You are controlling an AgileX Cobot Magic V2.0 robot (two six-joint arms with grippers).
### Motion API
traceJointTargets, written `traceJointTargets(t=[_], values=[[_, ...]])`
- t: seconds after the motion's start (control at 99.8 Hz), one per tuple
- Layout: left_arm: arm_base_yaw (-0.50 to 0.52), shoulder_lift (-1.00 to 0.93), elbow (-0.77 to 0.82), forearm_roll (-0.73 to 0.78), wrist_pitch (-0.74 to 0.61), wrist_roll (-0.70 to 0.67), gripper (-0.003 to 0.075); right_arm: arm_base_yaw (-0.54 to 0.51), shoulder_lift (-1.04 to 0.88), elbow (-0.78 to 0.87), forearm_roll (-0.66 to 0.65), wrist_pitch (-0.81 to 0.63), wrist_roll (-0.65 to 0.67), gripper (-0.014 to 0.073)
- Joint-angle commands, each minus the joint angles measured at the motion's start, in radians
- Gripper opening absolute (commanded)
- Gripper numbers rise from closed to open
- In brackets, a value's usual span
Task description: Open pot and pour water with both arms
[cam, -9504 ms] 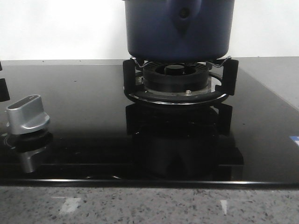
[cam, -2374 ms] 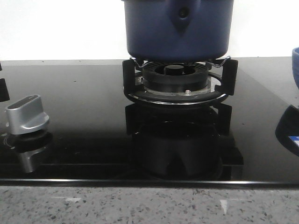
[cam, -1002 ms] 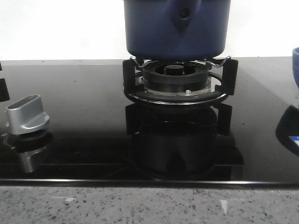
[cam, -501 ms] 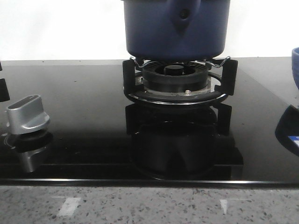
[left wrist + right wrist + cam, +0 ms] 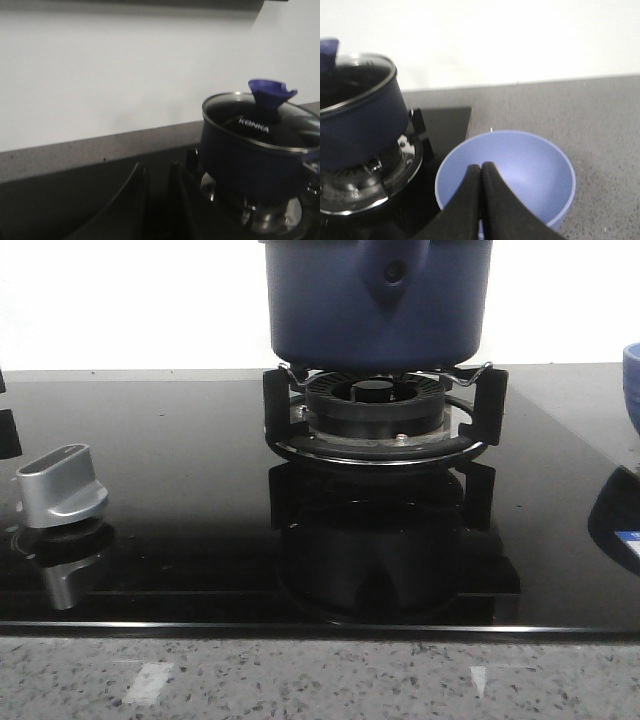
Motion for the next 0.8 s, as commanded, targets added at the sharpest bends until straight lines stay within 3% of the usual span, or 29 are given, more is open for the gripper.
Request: traceJointTargets(t=[0.0, 0.371, 0.791], values=[[-0.011, -0.076, 0.044, -0.028, 0.001, 0.000, -0.0009, 0.004, -0.075, 0.031, 0.002, -0.133, -0.017, -0.0070], [-0.048, -0.300, 0.231, -0.065, -0.122, 0.000, -0.0020, 0.004, -0.179, 0.083, 0.002, -0.120, -0.017, -0.0070], [-0.066, -0.324, 0.233, -0.155, -0.070, 0.000, -0.0020, 0.004, -0.179, 0.083, 0.002, -0.120, -0.017, -0.0070]])
